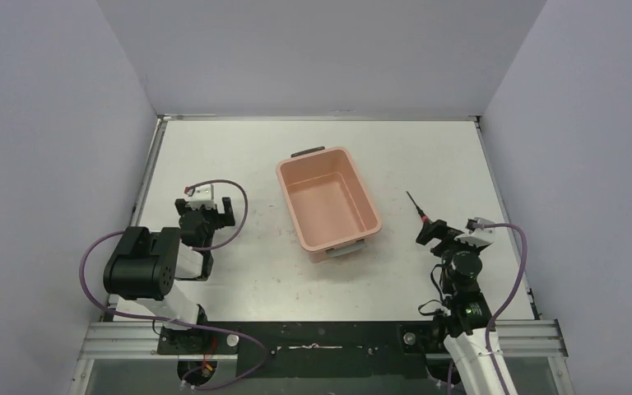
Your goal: Put the screwdriver in the bin
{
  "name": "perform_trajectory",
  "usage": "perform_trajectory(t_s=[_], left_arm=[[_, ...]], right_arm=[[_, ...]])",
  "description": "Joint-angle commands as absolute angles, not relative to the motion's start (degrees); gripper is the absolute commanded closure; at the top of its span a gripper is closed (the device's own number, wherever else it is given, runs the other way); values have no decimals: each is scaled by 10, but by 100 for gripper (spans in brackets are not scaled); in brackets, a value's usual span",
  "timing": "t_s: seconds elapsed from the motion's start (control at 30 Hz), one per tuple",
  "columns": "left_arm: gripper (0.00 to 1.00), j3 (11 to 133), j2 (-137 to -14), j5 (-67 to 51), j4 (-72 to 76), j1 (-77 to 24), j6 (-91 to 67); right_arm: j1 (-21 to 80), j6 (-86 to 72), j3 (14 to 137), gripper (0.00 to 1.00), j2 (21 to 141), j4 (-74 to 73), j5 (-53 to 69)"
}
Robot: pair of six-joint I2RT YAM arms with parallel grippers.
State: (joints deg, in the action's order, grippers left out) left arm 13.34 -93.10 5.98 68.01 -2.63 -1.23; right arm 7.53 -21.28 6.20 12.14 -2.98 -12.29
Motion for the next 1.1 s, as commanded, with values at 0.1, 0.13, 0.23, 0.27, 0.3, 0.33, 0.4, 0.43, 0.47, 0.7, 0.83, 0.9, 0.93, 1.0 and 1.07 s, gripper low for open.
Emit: perform_trajectory(t_s=[0.1,0.13,0.23,0.27,0.3,0.33,0.4,0.43,0.47,0.7,0.83,0.9,0.93,1.0,1.07], left_arm=[[3,143,-926,61,702,-26,-13],[3,143,-927,61,702,-26,-14],[3,144,-927,60,702,-26,-13],[3,144,-927,60,702,-26,-14],[3,144,-927,60,702,-26,-14],[3,144,-926,60,702,-26,-14],[3,144,-926,61,701,-26,-14],[3,144,-926,60,701,-26,-14],[3,144,-926,61,701,-26,-13],[3,144,-926,61,701,-26,-13],[3,144,-926,61,701,-26,-14],[3,144,-926,61,701,-27,-14],[3,144,-926,61,702,-26,-14],[3,144,-926,61,702,-26,-13],[3,144,-927,61,702,-26,-14]], right_arm=[[74,-197,136,0,160,10,-114],[74,-188,157,0,176,7,-113],[74,-166,251,0,248,-39,-140],[74,-165,293,0,285,-66,-163],[74,-167,335,0,327,-100,-186],[75,-158,384,0,388,-133,-203],[73,-136,478,0,497,-210,-213],[72,-126,523,0,548,-245,-213],[69,-118,558,0,596,-277,-210],[29,-74,660,0,826,-345,-39],[22,-68,650,0,917,-324,-14],[19,-64,643,0,952,-317,-5],[19,-62,638,0,965,-314,-5],[18,-60,624,3,983,-307,21],[18,-64,606,11,994,-297,31]])
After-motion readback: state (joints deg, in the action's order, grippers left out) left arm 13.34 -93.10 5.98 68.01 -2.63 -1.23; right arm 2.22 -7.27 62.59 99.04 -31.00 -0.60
